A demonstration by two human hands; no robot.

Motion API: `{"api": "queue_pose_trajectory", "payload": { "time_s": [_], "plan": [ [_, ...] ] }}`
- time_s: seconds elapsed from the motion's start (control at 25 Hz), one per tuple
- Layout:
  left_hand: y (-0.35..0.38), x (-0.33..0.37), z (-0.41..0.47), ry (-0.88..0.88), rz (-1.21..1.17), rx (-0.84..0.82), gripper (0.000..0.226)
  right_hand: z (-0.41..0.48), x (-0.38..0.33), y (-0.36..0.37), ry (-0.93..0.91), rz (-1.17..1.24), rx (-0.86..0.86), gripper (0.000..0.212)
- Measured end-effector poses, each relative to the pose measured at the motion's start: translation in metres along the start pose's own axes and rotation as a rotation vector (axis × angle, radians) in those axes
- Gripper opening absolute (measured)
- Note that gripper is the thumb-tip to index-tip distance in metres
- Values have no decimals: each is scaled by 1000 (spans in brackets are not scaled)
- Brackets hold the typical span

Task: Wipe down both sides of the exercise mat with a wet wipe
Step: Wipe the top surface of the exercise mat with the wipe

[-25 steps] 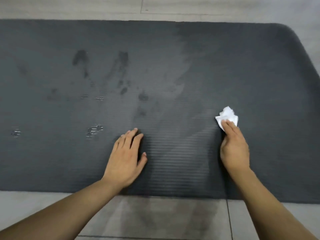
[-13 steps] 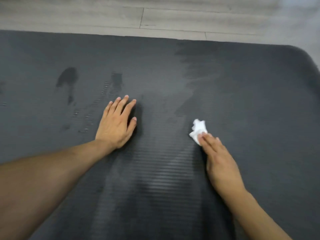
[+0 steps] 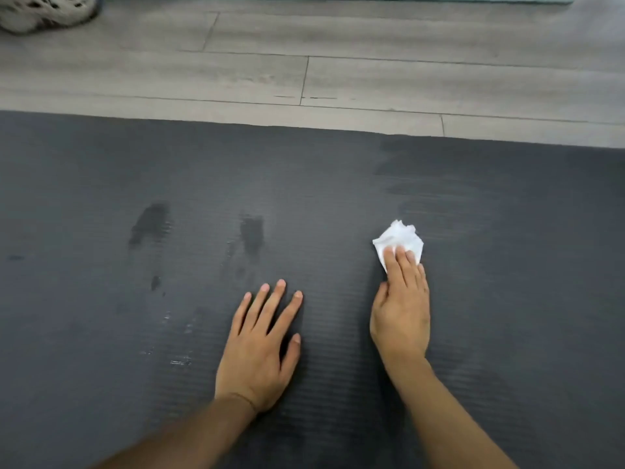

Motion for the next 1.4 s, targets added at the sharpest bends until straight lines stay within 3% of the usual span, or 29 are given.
{"api": "queue_pose_trajectory", "payload": {
  "time_s": [0.24, 0.44, 0.56, 0.64, 0.72, 0.92, 0.96, 1.04, 1.12, 1.2, 1.32, 1.36, 1.4],
  "plan": [
    [1, 4, 3, 15, -23, -28, 66, 7, 1, -13, 147, 97, 62, 67],
    [-9, -7, 6, 6, -212, -73, 64, 12, -7, -10, 98, -31, 48, 54],
    [-26, -34, 45, 84, -377, -84, 45, 21, -2, -18, 228, -24, 76, 48],
    [-23, -80, 109, 51, -316, -72, 40, 38, -2, -27, 365, -39, 124, 39],
    [-16, -130, 177, 9, -164, -20, 51, 72, -14, -39, 423, -14, 196, 30],
    [6, -147, 216, 90, -6, 42, 60, 197, -38, -70, 286, 148, 559, 40],
    [6, -148, 215, 89, -14, 39, 60, 215, -29, -55, 303, 122, 525, 43],
    [8, -149, 218, 99, -30, 27, 60, 239, -5, -1, 409, -44, 286, 50],
    [8, -150, 221, 104, -32, 15, 60, 245, -14, 61, 390, -146, 92, 59],
    [9, -146, 221, 104, -32, 13, 61, 253, -70, 128, 188, -54, -72, 60],
    [9, -147, 220, 103, -29, 2, 61, 224, -176, 217, -292, -63, -486, 56],
    [8, -149, 221, 104, -33, -3, 61, 220, -181, 218, -354, -82, -515, 55],
    [8, -150, 220, 103, -26, -4, 61, 227, -164, 197, -316, -72, -440, 54]
  ]
}}
Point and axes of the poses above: each hand's wrist, its own z-axis towards the middle knuckle, its own y-axis out of the palm, x = y × z, the point moved 10 cm from there along z, towards the middle knuckle, and after that the axes turned 13 degrees about z, right-handed, at the moved point
